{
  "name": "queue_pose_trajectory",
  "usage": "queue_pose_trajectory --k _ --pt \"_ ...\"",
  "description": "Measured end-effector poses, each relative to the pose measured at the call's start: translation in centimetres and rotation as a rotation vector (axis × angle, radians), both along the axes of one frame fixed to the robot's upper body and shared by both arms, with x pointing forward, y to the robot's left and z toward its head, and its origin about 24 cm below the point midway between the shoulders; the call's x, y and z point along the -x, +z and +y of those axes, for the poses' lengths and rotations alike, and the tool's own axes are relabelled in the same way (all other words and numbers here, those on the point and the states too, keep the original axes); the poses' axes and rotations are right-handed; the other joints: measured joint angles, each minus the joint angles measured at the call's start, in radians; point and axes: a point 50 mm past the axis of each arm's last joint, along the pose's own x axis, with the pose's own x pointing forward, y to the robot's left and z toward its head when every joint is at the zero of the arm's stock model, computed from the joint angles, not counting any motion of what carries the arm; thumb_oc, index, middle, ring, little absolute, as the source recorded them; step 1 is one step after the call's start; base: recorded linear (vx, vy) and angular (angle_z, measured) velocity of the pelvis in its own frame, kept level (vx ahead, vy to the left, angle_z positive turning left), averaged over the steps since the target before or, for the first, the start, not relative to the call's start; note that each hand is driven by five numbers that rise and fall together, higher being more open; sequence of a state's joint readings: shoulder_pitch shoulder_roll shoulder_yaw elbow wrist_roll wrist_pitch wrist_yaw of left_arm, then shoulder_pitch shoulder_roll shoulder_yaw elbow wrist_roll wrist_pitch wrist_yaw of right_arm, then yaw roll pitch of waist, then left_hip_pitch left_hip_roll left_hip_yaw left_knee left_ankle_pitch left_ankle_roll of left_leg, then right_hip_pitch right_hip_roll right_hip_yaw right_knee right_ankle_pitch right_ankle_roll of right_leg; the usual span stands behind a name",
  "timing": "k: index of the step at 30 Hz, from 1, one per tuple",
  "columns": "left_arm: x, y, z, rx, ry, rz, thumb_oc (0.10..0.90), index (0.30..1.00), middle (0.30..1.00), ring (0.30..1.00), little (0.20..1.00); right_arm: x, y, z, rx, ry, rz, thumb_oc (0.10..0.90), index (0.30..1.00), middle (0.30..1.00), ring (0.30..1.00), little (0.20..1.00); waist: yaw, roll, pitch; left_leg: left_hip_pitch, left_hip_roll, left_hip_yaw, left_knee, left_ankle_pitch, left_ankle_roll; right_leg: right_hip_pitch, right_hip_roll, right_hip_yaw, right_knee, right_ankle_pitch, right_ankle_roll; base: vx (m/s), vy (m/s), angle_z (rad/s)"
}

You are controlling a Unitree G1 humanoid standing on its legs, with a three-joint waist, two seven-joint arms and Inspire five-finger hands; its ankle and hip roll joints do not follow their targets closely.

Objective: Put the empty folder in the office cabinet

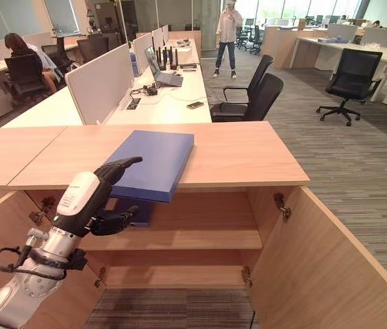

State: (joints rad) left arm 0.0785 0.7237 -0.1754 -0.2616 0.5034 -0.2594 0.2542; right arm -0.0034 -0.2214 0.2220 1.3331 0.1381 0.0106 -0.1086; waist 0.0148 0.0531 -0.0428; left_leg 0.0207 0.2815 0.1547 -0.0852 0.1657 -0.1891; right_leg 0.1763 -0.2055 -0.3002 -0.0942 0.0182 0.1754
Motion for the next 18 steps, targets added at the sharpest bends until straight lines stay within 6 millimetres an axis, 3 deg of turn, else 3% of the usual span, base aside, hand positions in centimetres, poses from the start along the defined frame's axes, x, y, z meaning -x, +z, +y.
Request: queue_pose_trajectory --k 11,18 --pt "-1.7 -0.2 -2.5 -0.213 -0.086 -0.091 0.8 0.9 0.9 0.9 0.9 -0.2 0.0 0.0 0.005 0.014 -0.002 0.8 0.9 0.9 0.9 0.9 -0.016 0.004 -0.01 0.004 0.001 0.02 0.0 0.0 0.0 -0.012 -0.001 0.023 0.0 0.008 0.001 0.01 0.003 -0.05" --pt "-2.3 -1.3 -2.2 -0.282 -0.068 -0.064 0.8 0.9 0.9 0.9 0.9 -0.2 0.0 0.0 0.007 0.021 -0.002 0.8 0.9 0.9 0.9 0.9 -0.023 0.008 -0.013 0.004 0.002 0.029 0.0 0.0 0.0 -0.02 -0.001 0.032 0.0 0.009 0.001 0.0 0.002 -0.02"
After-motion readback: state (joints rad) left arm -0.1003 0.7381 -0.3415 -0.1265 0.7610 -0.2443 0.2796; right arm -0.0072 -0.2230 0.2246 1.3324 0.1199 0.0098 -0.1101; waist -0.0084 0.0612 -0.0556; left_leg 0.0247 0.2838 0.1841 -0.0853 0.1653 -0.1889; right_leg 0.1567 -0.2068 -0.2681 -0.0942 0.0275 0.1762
